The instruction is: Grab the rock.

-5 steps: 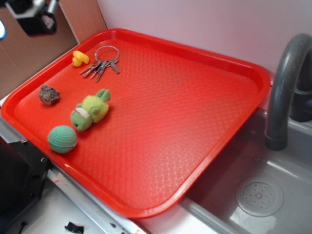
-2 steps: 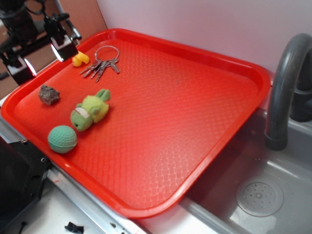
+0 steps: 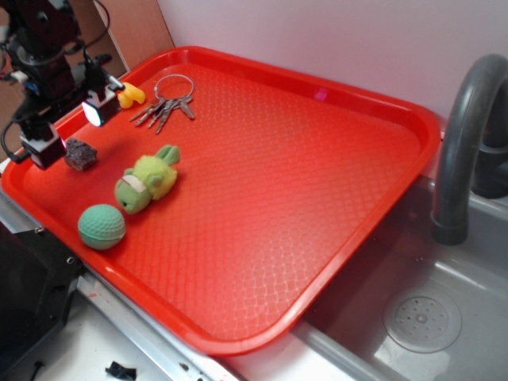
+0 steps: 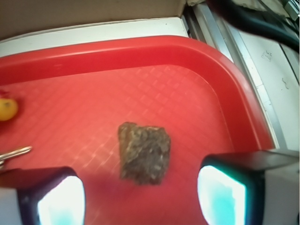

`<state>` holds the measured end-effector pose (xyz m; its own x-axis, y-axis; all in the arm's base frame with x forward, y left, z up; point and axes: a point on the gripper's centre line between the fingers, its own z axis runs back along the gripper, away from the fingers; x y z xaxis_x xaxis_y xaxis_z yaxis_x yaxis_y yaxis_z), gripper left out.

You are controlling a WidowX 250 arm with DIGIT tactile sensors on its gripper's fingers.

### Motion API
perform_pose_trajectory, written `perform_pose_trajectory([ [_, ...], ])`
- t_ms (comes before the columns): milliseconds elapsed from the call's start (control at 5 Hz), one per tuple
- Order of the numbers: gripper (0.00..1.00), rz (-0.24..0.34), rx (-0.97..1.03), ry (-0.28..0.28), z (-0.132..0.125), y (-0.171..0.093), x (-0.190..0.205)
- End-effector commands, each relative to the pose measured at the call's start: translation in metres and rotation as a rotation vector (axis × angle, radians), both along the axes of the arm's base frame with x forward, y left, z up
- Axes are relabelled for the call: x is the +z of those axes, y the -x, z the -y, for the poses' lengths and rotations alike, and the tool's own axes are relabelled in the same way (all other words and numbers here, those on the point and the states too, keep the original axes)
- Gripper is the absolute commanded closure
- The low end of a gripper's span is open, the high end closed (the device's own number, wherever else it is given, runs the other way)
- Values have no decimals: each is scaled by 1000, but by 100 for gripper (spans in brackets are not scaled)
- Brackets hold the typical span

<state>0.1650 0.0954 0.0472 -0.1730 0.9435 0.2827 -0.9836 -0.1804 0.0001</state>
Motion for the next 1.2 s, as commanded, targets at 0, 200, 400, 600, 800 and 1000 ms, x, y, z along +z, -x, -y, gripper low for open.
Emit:
perform_pose_trajectory([
  [0,0,-16,54,-71,-9,12,-15],
  [200,0,-30,37,-76,-7,11,-21],
  [400,0,-40,29,-88,-4,10,-26],
  [600,100,-54,20,-119,0,10,-27],
  [800,100,-58,17,-112,0,10,-28],
  [1000,100,-63,13,-108,0,10,-28],
])
